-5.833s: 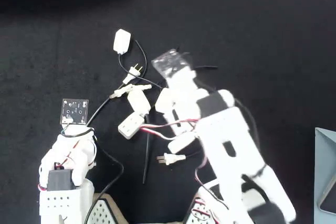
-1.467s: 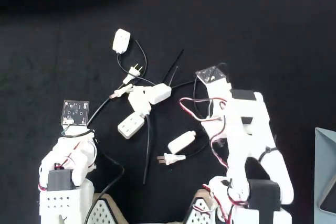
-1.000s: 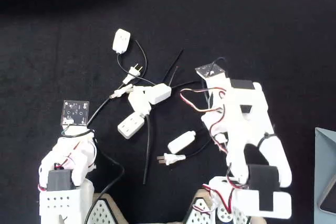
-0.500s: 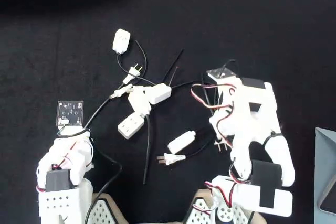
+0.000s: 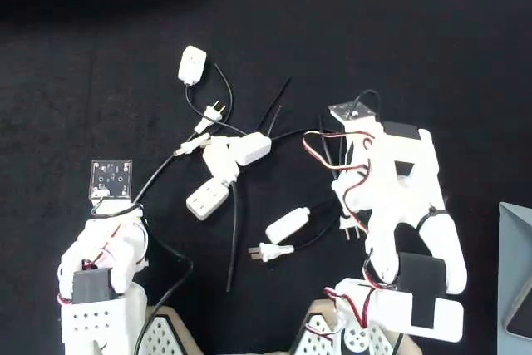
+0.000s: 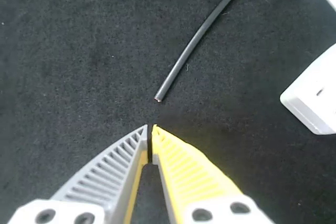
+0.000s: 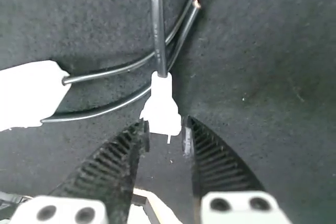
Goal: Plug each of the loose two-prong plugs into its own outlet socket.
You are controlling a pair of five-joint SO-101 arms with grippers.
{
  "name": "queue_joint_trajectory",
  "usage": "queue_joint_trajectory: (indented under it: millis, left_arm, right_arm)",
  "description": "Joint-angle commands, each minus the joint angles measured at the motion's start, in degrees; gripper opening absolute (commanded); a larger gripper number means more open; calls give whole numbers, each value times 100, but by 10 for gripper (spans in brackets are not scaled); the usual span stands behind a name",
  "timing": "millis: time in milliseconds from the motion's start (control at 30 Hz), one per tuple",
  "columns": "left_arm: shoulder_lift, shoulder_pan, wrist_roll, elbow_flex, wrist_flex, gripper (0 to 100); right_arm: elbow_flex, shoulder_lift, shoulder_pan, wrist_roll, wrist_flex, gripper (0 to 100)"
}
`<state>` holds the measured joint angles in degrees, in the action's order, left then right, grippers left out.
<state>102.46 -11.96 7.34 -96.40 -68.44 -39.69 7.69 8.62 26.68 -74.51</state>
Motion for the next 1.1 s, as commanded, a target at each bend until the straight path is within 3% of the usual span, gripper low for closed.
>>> queue_joint_trajectory:
  millis: [0,533,733,1067]
  left_arm:
    - [18,-48,-9,-101,-18,30]
    - [18,-48,-9,-101,-18,30]
    - [18,-48,-9,-101,-18,30]
    - [18,-48,-9,-101,-18,30]
  right_arm:
    - [4,-22,62,-62,70,113]
    - [-646,-22,62,-62,747,109]
    - [-646,-22,-62,-53,747,19]
    - [-699,-22,-800,-527,466,96]
